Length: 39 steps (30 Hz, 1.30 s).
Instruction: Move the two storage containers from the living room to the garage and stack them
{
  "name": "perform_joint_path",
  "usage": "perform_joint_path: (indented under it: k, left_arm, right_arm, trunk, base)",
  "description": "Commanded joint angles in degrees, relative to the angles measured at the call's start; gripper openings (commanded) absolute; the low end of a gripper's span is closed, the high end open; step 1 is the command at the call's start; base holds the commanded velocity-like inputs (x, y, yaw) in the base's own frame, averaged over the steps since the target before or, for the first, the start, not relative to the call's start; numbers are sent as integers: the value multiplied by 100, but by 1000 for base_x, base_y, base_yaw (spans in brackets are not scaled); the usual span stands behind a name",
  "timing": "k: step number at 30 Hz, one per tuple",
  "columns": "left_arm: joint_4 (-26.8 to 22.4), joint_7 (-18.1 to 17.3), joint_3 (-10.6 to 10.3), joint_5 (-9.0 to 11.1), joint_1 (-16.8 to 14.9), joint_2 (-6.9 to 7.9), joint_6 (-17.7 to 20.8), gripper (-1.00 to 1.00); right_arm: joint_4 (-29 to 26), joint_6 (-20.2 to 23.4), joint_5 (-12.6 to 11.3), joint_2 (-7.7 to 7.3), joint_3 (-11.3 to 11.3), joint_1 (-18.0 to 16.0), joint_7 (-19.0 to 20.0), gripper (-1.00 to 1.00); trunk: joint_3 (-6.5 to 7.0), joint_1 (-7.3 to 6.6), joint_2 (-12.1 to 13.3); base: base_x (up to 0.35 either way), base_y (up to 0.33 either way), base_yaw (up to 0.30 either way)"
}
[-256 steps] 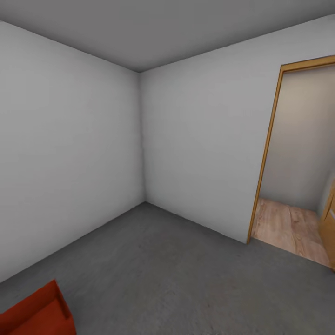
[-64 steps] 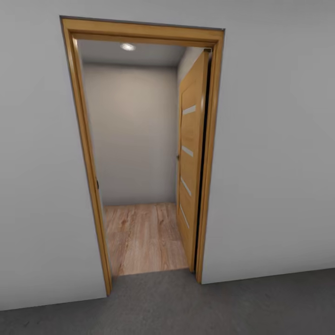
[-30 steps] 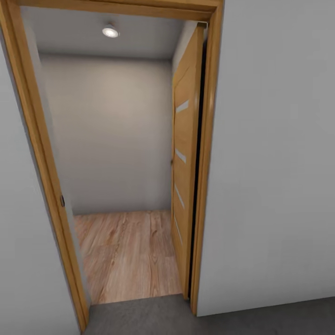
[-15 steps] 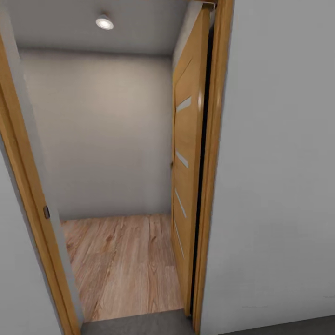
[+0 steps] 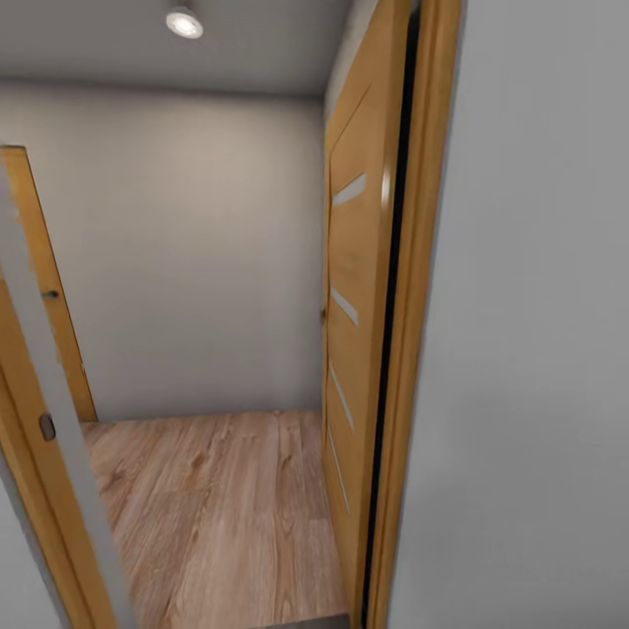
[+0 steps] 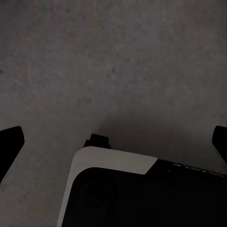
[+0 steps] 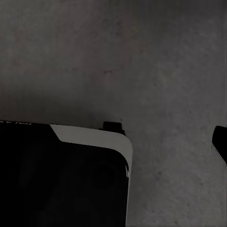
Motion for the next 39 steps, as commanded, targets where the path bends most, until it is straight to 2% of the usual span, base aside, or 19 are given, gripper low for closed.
perform_joint_path:
  k: [1, 10, 18, 24, 39]
  left_arm:
    - [3, 6, -50, 43, -4, 0, -16, 100]
    - [3, 6, -50, 42, -4, -7, -18, 100]
    - [1, 6, -53, 42, -4, -5, -24, 100]
    - [6, 6, -48, 42, -4, -6, -25, 100]
    - [8, 6, -49, 42, -4, -8, -25, 100]
  right_arm:
    - [16, -29, -43, 3, 48, -7, 3, 100]
    - [16, -29, -35, 3, 50, -7, 3, 100]
    - [16, -18, -71, 65, -13, -7, 14, 100]
    - [16, -28, -34, 102, 48, -7, 10, 100]
    - [16, -41, -34, 109, 66, -7, 3, 100]
  trunk:
    - [-8, 4, -6]
    - [-8, 4, -6]
    - [-8, 4, -6]
    - [-8, 4, -6]
    - [-8, 4, -6]
  base:
    - [311, 0, 0]
    - [265, 0, 0]
    - [44, 0, 0]
    - [3, 0, 25]
    - [0, 0, 256]
